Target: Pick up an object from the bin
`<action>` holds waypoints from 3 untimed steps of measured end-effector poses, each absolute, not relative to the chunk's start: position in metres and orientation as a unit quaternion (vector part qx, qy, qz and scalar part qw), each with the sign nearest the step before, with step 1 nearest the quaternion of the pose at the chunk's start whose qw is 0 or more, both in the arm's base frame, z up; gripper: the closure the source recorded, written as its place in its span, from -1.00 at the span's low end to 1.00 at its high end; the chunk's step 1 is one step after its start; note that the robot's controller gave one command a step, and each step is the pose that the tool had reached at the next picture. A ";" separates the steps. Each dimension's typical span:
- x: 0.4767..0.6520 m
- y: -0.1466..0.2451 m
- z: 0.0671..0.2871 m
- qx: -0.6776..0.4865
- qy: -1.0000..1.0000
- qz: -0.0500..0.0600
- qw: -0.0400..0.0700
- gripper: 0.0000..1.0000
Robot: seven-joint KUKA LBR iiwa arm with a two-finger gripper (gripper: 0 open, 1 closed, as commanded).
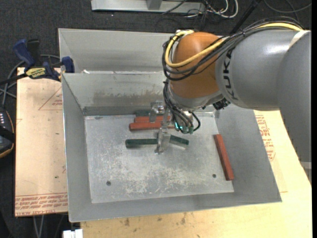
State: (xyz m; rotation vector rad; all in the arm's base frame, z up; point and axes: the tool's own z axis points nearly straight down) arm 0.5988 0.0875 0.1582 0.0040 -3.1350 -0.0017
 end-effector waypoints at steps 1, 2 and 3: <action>0.632 0.103 0.067 -0.012 -1.000 -0.001 -0.001 -1.00; 0.636 0.103 0.075 -0.013 -1.000 -0.002 -0.006 1.00; 0.592 0.131 0.210 0.229 -0.973 -0.001 -0.004 1.00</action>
Offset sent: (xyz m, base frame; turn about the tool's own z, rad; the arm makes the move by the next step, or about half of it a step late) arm 0.0328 0.0146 -0.0882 0.0282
